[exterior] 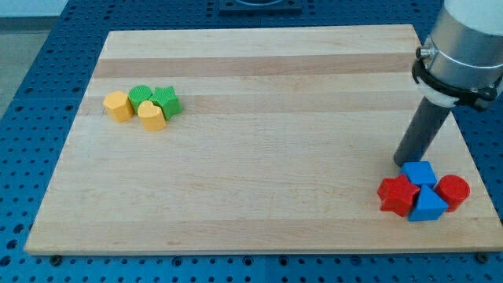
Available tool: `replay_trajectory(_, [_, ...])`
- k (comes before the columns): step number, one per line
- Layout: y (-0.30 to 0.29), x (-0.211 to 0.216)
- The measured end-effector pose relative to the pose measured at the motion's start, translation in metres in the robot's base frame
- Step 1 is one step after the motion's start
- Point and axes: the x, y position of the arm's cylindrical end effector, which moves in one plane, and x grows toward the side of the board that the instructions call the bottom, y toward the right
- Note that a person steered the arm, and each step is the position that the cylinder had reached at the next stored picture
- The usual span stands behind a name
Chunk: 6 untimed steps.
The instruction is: Keep your hand at the bottom right corner
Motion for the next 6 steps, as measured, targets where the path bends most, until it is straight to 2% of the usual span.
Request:
replay_trajectory(2, [0.023, -0.019])
replay_trajectory(4, [0.113, -0.014])
replay_trajectory(6, [0.133, 0.053])
